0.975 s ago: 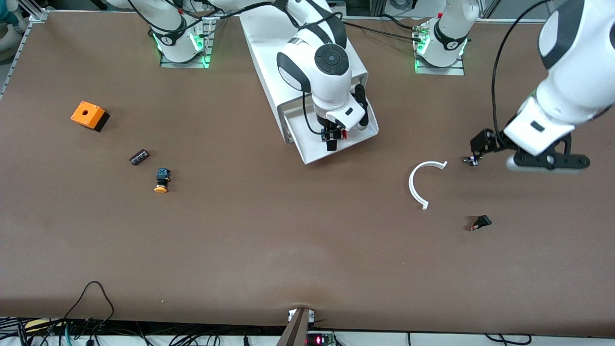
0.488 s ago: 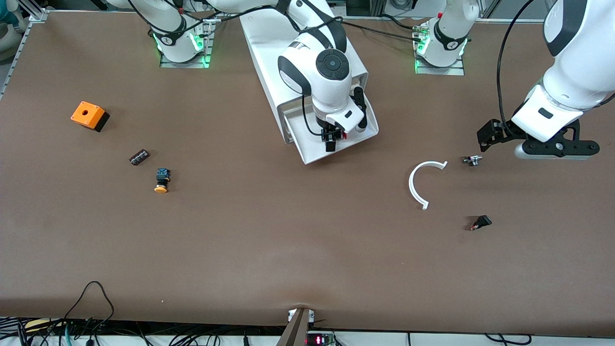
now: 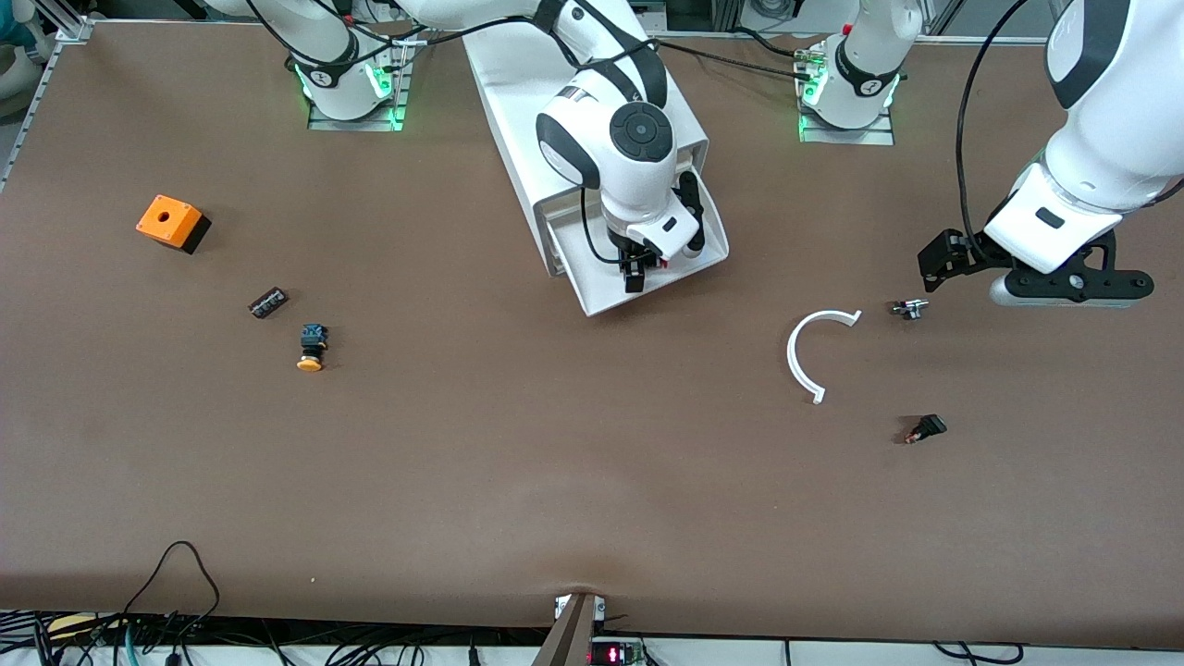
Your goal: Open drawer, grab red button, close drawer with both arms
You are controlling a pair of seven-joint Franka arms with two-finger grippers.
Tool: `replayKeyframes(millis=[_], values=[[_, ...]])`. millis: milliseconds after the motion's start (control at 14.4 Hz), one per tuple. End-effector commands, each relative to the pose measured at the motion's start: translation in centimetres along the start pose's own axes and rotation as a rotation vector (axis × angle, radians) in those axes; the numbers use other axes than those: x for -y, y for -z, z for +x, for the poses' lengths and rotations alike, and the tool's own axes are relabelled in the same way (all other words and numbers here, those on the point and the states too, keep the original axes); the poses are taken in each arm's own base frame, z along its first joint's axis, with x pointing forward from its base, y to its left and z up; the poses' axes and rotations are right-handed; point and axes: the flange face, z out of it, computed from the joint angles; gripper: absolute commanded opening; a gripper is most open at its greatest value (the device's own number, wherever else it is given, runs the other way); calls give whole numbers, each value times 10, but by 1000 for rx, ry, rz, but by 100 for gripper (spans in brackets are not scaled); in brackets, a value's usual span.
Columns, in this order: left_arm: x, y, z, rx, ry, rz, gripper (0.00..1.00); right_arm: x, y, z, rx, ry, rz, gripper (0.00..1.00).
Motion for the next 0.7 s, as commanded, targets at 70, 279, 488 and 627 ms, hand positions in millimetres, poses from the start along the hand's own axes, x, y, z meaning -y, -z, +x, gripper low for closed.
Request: replayKeyframes(millis=[70,279,488,627], values=[[-1,3,-6,7,6,-9,100,2,4,2,2,39,-10,82],[-1,3,-6,8,9,-10,100,1,5,2,-1,36,-11,81],[-2,3,-6,9,9,-12,100,3,6,3,-1,28,-9,68],[-4,3,-6,16,20,-46,100,3,6,3,0,28,-8,67]])
